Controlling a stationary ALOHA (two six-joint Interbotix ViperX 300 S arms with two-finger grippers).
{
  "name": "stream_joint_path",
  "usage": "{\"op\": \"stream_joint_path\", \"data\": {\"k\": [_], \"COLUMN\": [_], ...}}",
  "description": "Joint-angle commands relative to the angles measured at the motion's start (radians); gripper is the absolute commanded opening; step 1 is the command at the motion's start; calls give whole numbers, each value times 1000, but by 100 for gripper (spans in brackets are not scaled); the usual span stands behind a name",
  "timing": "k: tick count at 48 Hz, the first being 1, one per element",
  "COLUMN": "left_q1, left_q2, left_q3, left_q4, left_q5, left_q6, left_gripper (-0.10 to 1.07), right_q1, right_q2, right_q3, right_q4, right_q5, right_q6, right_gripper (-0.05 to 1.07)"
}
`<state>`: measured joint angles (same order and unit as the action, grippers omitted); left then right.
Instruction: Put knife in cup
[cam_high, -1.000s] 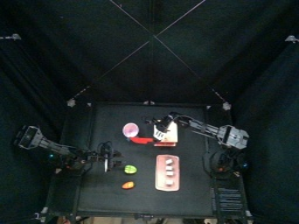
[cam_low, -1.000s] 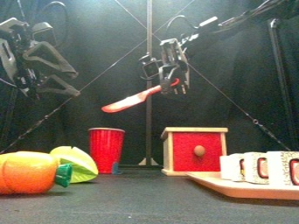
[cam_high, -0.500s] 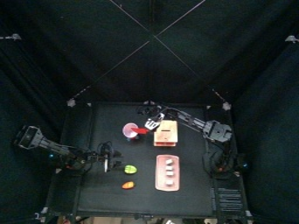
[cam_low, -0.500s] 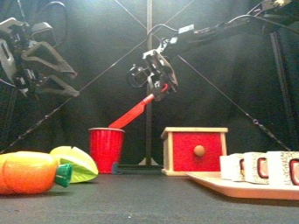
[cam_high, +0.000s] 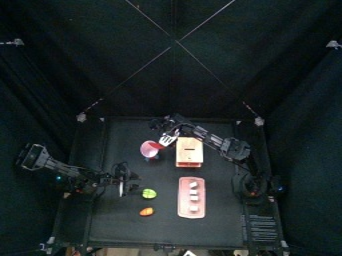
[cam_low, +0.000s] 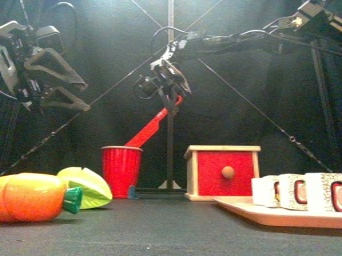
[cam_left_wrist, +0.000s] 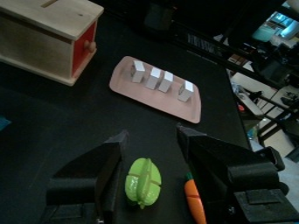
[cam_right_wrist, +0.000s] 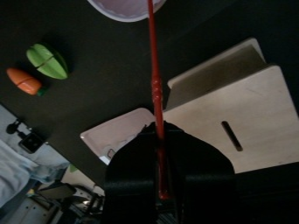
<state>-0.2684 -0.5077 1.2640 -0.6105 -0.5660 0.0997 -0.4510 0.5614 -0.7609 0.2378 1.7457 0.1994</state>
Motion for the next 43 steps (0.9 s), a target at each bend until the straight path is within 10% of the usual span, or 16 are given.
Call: {"op": "stream_joint_path", "data": {"k": [1,43], "left_q1": [-3,-2], "left_q2": [0,6], "left_q3": [-11,-5], "left_q4": [2,2], "left_q5": [-3,-3], "left_q6": [0,0], "left_gripper": [84,84], "right_q1": [11,31], "right_q2": [2,61], "right_q3": [-80,-137], "right_q4": [-21,-25], "right_q5": [12,25], "right_q6": [-2,-11], "right_gripper": [40,42]}}
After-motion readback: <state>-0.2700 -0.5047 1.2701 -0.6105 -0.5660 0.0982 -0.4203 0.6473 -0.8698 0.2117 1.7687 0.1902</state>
